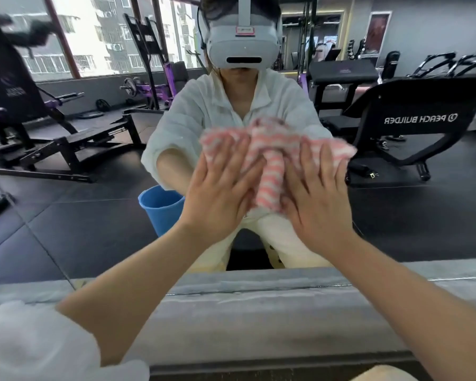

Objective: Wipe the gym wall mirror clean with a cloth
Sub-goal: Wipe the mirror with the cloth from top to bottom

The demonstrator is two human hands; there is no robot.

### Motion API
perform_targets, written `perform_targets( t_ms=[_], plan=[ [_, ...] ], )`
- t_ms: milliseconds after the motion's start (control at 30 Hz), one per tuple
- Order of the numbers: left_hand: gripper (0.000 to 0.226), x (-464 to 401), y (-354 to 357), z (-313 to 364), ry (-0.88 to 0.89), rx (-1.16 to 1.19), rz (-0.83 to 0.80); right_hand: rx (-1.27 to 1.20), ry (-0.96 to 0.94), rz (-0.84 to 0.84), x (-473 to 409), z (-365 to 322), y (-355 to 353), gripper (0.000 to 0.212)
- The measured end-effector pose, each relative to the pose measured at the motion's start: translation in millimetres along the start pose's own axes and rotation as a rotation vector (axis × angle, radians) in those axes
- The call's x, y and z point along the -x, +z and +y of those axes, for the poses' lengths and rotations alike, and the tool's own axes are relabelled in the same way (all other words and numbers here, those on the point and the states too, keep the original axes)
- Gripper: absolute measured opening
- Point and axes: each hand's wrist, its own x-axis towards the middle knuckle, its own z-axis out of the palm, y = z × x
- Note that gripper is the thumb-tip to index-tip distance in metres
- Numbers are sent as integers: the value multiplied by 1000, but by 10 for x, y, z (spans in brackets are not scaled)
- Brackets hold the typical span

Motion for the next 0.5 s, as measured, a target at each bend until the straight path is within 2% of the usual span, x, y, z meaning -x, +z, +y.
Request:
perform_targets(
  t_ms=[100, 200, 267, 300, 333, 400, 500],
  plan=[
    [63, 476, 236, 166, 238, -81, -154, 13, -137, -104, 604, -109, 241, 54],
    [76, 1058, 405, 335, 481, -142, -413, 36, -324, -282, 1282, -177, 372, 56],
    [56, 1339, 448, 475, 608, -144, -557, 8, -414, -396, 1592, -220, 387, 61],
    [46, 1414, 447, 534, 630, -117, -604, -5, -437, -443, 1668, -223, 379, 63],
    [46, 1435, 442, 573, 617, -80, -637, -16, -451, -467, 1682, -207, 367, 65],
    [50, 1321, 427, 600, 554, -29, -587, -25, -466, -434, 1562, -100, 328, 64],
    [51, 893, 332, 571, 415, 6, -346, -18, -365, -308, 1160, 147, 199, 58]
  ],
)
